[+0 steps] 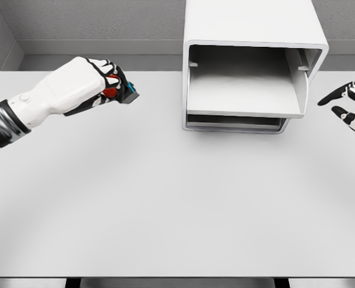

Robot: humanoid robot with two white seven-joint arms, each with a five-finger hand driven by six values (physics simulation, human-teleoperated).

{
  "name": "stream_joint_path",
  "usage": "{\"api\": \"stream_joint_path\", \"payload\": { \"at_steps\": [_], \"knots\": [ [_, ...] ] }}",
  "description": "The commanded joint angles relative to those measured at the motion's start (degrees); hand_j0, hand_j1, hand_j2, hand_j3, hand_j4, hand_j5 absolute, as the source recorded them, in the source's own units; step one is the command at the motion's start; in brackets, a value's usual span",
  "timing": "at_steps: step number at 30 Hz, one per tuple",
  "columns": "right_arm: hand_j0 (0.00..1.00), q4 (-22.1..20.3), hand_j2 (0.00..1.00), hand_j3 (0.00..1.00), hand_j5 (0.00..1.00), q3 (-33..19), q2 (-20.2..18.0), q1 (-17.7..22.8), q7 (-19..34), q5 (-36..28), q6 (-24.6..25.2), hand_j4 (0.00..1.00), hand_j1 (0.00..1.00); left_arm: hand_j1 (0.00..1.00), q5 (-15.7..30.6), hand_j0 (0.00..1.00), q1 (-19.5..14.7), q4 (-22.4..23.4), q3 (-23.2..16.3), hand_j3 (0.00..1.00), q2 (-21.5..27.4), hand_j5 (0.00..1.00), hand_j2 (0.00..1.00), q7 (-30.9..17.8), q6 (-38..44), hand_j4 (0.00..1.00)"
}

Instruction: Slide open multi-storey tabletop storage cabinets and put open load switch and slide close multi-storey tabletop storage cabinets

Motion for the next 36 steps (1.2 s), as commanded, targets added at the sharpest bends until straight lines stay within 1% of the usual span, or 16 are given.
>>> {"api": "stream_joint_path", "payload": {
  "at_steps": [1,3,6,8,10,12,15,19,22,26,29,30,34,36],
  "knots": [
    [0.50,-0.04,0.50,0.50,0.50,-0.47,-0.14,0.00,0.08,-0.02,0.13,0.50,0.50,0.30,0.32,0.30,0.00,-0.03,-0.12,0.30,-0.86,0.30,0.30,0.07,0.17,0.30],
    [0.50,-0.04,0.50,0.50,0.50,-0.29,-0.14,0.53,0.17,1.21,0.13,0.50,0.50,0.30,0.32,0.30,-0.09,-0.03,-0.12,0.30,-2.01,0.30,0.30,0.07,0.17,0.30],
    [0.51,-0.04,0.51,0.51,0.51,-0.03,0.30,1.50,0.17,3.85,0.13,0.51,0.51,0.30,0.32,0.30,-0.53,-0.03,-0.65,0.30,-2.18,0.30,0.30,0.07,0.17,0.30],
    [0.51,-0.04,0.51,0.51,0.51,1.29,0.38,1.76,0.17,4.55,0.13,0.51,0.51,0.30,0.24,0.30,-1.58,-0.03,-1.79,0.30,-2.27,0.30,0.30,0.07,0.17,0.30],
    [0.53,-0.04,0.53,0.53,0.53,1.55,0.56,2.37,0.08,5.60,0.13,0.53,0.53,0.30,0.24,0.30,-1.85,-0.03,-1.97,0.30,-3.33,0.30,0.30,0.07,0.17,0.30],
    [0.53,-0.04,0.53,0.53,0.53,2.52,0.56,2.46,0.08,6.31,0.13,0.53,0.53,0.30,0.24,0.30,-1.93,-0.03,-2.50,0.30,-3.94,0.30,0.30,0.07,0.17,0.30],
    [0.53,-0.04,0.53,0.53,0.53,2.61,0.65,3.43,0.08,6.92,0.13,0.53,0.53,0.30,0.15,0.30,-2.29,0.05,-2.76,0.30,-5.35,0.30,0.30,0.07,0.17,0.30],
    [0.53,-0.12,0.53,0.53,0.53,3.48,1.26,5.19,0.08,6.92,0.13,0.53,0.53,0.31,-0.29,0.31,-2.46,-0.03,-3.11,0.31,-7.90,0.31,0.31,0.07,0.17,0.31],
    [0.55,-0.12,0.55,0.55,0.55,5.07,1.26,5.63,-0.10,6.84,0.13,0.55,0.55,0.31,-0.38,0.31,-2.90,-0.03,-3.64,0.31,-8.86,0.31,0.31,0.07,0.17,0.31],
    [0.55,-0.21,0.55,0.55,0.55,6.21,1.35,5.72,-0.19,6.75,0.13,0.55,0.55,0.31,-0.55,0.31,-3.25,0.05,-3.99,0.31,-10.18,0.31,0.31,0.07,0.17,0.31],
    [0.55,-0.30,0.55,0.55,0.55,7.26,2.93,5.71,-0.19,6.66,0.13,0.55,0.55,0.31,-1.52,0.31,-3.52,0.23,-4.25,0.31,-11.67,0.31,0.31,0.07,0.17,0.31],
    [0.55,-0.30,0.55,0.55,0.55,7.26,3.29,5.71,-0.19,6.66,0.13,0.55,0.55,0.31,-1.70,0.31,-3.78,0.23,-5.13,0.31,-11.85,0.31,0.31,0.07,0.17,0.31],
    [0.55,-0.39,0.55,0.55,0.55,8.14,3.37,5.71,-0.62,6.57,0.13,0.55,0.55,0.31,-3.81,0.31,-4.04,0.23,-5.57,0.31,-14.40,0.31,0.31,0.07,0.17,0.31],
    [0.55,-0.39,0.55,0.55,0.55,8.32,3.37,5.80,-0.71,6.57,0.13,0.55,0.55,0.31,-4.07,0.31,-4.31,0.32,-6.19,0.31,-15.37,0.31,0.31,0.07,0.17,0.31]
  ]
}}
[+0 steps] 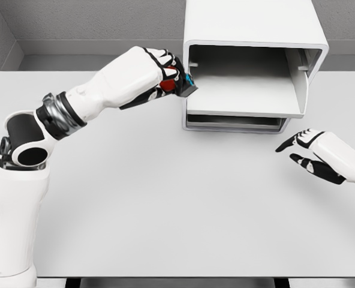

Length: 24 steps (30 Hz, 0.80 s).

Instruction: Slide open multi-storey tabletop storage cabinets and put open load switch and slide close multi-storey tabletop storage cabinets

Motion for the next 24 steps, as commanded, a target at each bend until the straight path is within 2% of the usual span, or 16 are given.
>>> {"api": "stream_joint_path", "payload": {
  "at_steps": [1,4,6,11,13,15,24],
  "knots": [
    [0.55,-0.04,0.55,0.55,0.55,0.48,0.06,0.00,-0.15,-0.47,0.12,0.55,0.55,0.31,-0.23,0.31,0.00,0.04,-0.76,0.31,-1.25,0.31,0.31,0.06,0.18,0.31],
    [0.55,-0.13,0.55,0.55,0.55,0.57,0.59,0.26,-0.15,-0.47,0.12,0.55,0.55,0.31,-0.32,0.31,-0.09,0.39,-1.20,0.31,-2.22,0.31,0.31,0.06,0.18,0.31],
    [0.55,-0.13,0.55,0.55,0.55,0.57,0.68,0.26,-0.15,-0.47,0.12,0.55,0.55,0.31,-2.95,0.31,-0.09,0.48,-1.29,0.31,-3.98,0.31,0.31,0.06,0.18,0.31],
    [0.55,-0.13,0.55,0.55,0.55,0.57,0.85,0.26,0.02,-0.47,0.12,0.55,0.55,0.31,-5.06,0.31,-0.35,0.75,-1.99,0.31,-6.53,0.31,0.31,0.06,0.18,0.31],
    [0.55,-0.13,0.55,0.55,0.55,1.01,0.85,0.26,0.02,-0.47,0.12,0.55,0.55,0.31,-7.88,0.31,-0.44,1.01,-1.99,0.31,-7.76,0.31,0.31,0.06,0.18,0.31],
    [0.57,-0.66,0.57,0.57,0.57,1.01,1.99,0.35,0.37,-0.47,0.12,0.57,0.57,0.31,-8.23,0.31,-0.44,1.10,-2.08,0.31,-7.76,0.31,0.31,0.06,0.18,0.31],
    [0.57,-0.75,0.57,0.57,0.57,1.45,1.91,0.44,0.20,-0.47,0.12,0.57,0.57,0.31,-13.76,0.31,-1.41,3.56,-3.31,0.31,-7.76,0.31,0.31,0.06,0.18,0.31]
  ]
}}
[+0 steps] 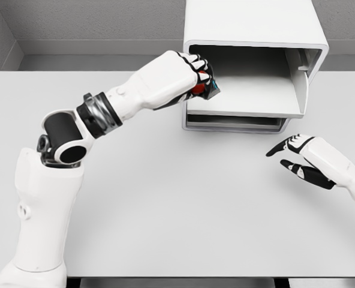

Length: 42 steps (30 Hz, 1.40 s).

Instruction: Slide open multi-storey tabletop storage cabinets and put open load switch and slide close multi-storey tabletop storage cabinets

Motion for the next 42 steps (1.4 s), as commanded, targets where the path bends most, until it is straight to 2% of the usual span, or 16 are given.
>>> {"api": "stream_joint_path", "payload": {
  "at_steps": [1,9,20,33,42],
  "knots": [
    [0.57,-0.11,0.57,0.57,0.57,0.13,-0.01,0.00,-0.10,-0.46,0.12,0.57,0.57,0.31,-1.65,0.31,0.00,0.65,-0.48,0.31,-0.04,0.31,0.31,0.06,0.18,0.31],
    [0.57,-0.11,0.57,0.57,0.57,0.13,-0.01,-0.61,0.17,-0.46,0.12,0.57,0.57,0.31,-1.83,0.31,-0.62,0.65,-2.68,0.31,-0.04,0.31,0.31,0.06,0.18,0.31],
    [0.57,-0.11,0.57,0.57,0.57,0.21,0.08,-1.05,0.17,-0.63,0.12,0.57,0.57,0.30,-1.83,0.30,-3.96,3.11,-5.75,0.30,-0.04,0.30,0.30,0.06,0.18,0.30],
    [0.58,-0.02,0.58,0.58,0.58,0.56,0.16,-1.49,0.17,-0.63,0.12,0.58,0.58,0.30,-1.83,0.30,-8.70,8.73,-9.80,0.30,-0.04,0.30,0.30,0.06,0.18,0.30],
    [0.58,-0.11,0.58,0.58,0.58,0.56,0.25,-2.72,0.26,-0.63,0.12,0.58,0.58,0.30,-3.15,0.30,-10.90,10.40,-12.52,0.30,-0.04,0.30,0.30,0.06,0.18,0.30]
  ]
}}
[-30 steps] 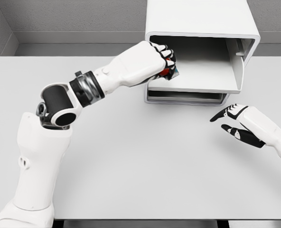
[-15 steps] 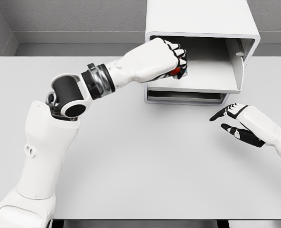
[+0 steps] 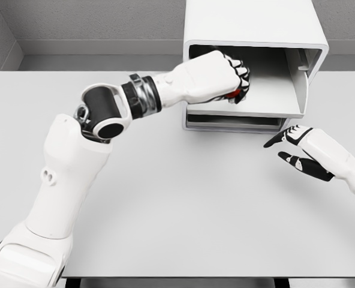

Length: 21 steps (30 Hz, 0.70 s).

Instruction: Slide open multi-storey tabletop storage cabinets and put open load switch and slide close multi-storey tabletop storage cabinets

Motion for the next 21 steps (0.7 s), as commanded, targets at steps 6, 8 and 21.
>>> {"api": "stream_joint_path", "payload": {
  "at_steps": [6,8,21],
  "knots": [
    [0.59,-0.03,0.59,0.59,0.59,0.19,0.39,0.00,-0.08,-0.44,0.12,0.59,0.59,0.30,-0.15,0.30,-0.09,0.37,-1.26,0.30,0.00,0.30,0.30,0.08,0.21,0.30],
    [0.59,-0.03,0.59,0.59,0.59,0.27,0.39,0.00,-0.08,-0.44,0.12,0.59,0.59,0.30,-0.15,0.30,-0.09,0.37,-1.17,0.30,0.00,0.30,0.30,0.08,0.21,0.30],
    [0.59,-0.03,0.59,0.59,0.59,0.19,0.48,0.00,-0.08,-0.53,0.12,0.59,0.59,0.30,-0.68,0.30,-1.41,2.56,-1.35,0.30,0.00,0.30,0.30,0.08,0.21,0.30]
  ]
}}
